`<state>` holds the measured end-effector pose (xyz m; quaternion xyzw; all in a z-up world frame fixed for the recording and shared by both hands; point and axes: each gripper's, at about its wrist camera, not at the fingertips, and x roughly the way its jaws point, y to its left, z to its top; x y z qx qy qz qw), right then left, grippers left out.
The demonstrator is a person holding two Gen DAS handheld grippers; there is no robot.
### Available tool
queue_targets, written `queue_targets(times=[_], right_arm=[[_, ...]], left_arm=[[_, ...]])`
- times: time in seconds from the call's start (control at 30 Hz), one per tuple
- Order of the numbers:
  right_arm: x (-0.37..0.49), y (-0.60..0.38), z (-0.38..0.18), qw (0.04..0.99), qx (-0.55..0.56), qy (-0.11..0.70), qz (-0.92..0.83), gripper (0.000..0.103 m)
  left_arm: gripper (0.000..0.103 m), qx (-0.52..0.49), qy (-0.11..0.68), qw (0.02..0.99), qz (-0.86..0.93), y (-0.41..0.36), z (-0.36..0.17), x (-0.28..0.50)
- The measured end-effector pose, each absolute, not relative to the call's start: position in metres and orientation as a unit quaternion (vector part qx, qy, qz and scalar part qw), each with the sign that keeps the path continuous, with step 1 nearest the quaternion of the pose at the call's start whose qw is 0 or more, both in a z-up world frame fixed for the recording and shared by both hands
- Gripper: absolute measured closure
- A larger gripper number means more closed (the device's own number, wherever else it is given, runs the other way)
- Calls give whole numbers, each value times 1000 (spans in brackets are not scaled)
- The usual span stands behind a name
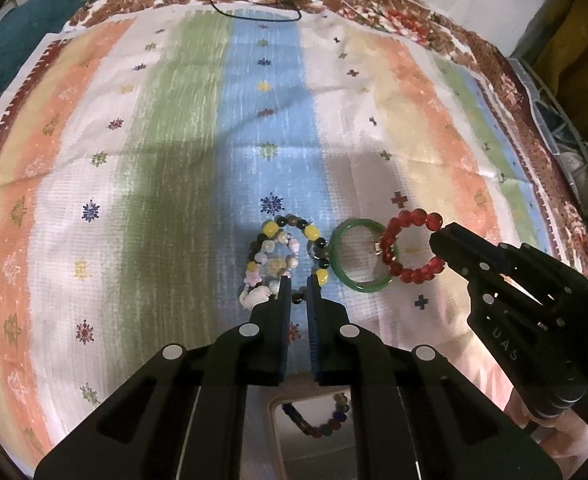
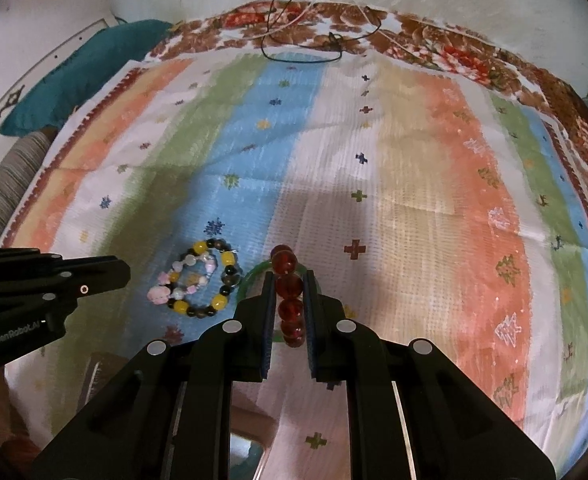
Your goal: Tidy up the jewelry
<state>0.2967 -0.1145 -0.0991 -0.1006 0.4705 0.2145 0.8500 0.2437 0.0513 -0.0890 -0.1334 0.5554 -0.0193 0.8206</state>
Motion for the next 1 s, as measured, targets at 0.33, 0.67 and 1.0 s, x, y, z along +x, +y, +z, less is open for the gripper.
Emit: queue_targets(times=[0.33, 0.67, 1.0], right_arm=[[282, -121, -85, 853, -87, 465, 219, 89], [288, -122, -93, 846, -93, 476, 222, 89], [289, -119, -100, 838, -100, 486, 226, 89]], left_arm=[[97, -137, 563, 815, -14, 53, -95, 240], [83, -110, 595, 796, 5, 58, -131, 253], [75, -101, 611, 785, 5, 60, -159, 263]])
